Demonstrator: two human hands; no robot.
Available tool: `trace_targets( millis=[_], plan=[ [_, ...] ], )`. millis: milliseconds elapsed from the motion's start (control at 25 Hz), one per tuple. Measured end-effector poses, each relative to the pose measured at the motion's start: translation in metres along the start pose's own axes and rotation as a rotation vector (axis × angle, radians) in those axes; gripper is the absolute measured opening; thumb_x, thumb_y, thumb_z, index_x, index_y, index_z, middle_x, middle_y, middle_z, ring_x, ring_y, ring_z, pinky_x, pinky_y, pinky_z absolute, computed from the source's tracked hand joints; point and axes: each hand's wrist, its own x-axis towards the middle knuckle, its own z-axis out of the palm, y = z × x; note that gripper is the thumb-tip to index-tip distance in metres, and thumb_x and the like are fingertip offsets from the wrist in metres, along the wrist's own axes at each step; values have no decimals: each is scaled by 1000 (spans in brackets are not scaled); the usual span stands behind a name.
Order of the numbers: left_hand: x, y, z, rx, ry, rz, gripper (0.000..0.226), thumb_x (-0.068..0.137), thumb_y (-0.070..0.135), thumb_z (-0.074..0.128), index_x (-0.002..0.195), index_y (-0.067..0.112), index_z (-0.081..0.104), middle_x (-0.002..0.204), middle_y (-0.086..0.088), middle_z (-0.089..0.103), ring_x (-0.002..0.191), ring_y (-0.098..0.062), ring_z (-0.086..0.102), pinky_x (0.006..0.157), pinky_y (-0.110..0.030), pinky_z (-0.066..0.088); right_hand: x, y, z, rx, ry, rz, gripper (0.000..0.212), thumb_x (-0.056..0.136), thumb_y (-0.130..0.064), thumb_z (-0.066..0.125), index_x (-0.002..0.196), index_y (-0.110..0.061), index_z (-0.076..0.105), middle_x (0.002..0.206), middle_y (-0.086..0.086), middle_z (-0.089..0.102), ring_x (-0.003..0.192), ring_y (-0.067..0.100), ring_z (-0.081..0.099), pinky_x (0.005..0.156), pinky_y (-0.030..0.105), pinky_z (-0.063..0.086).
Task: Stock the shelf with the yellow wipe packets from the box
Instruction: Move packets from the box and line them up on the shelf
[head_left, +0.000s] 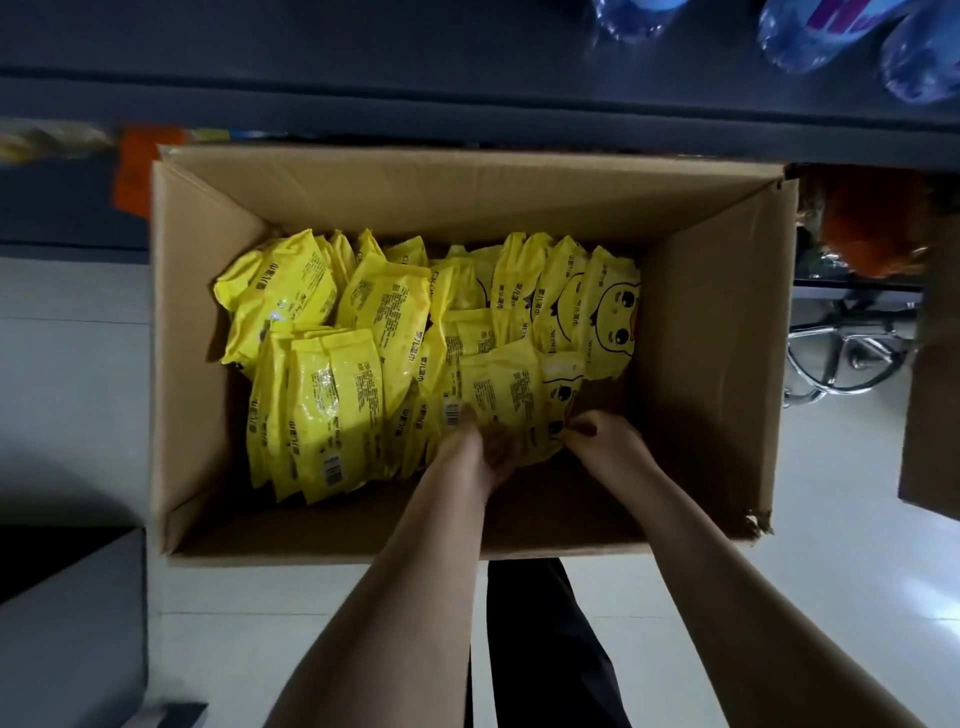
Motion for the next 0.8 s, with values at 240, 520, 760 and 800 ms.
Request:
trace_targets(
  millis=[240, 520, 760, 800],
  plan=[
    [-1, -1, 15, -410, -53, -144, 56, 91, 51, 45, 110, -1, 51, 126, -13, 56, 119, -29, 53, 82, -34, 49, 12, -1, 4, 87, -3, 22, 38, 91, -30, 57, 125, -12, 57, 119, 8, 61, 108, 21, 56, 78, 24, 37],
    [5, 4, 13, -443, -71, -151, 37, 96, 32, 45, 103, -1, 61, 84, -11, 66, 53, -18, 66, 47, -24, 53, 20, 0, -7, 338, 35, 119, 30, 93, -27, 54, 121, -16, 58, 99, -1, 57, 87, 14, 52, 71, 27, 41],
    [-15, 4, 6, -233, -93, -68, 22, 93, 21, 52, 91, 0, 59, 62, -12, 70, 53, -16, 68, 51, -22, 57, 18, -3, -22, 559, 142, 104, 29, 94, -25, 54, 121, -15, 58, 118, 3, 57, 106, 18, 54, 87, 30, 45],
    [-22, 6, 2, -140, -101, -37, 19, 93, 19, 52, 94, 2, 59, 64, -12, 71, 58, -17, 69, 51, -23, 57, 16, -4, -25, 593, 158, 95, 31, 94, -25, 53, 123, -14, 56, 121, 3, 57, 111, 18, 54, 92, 31, 45]
  ],
)
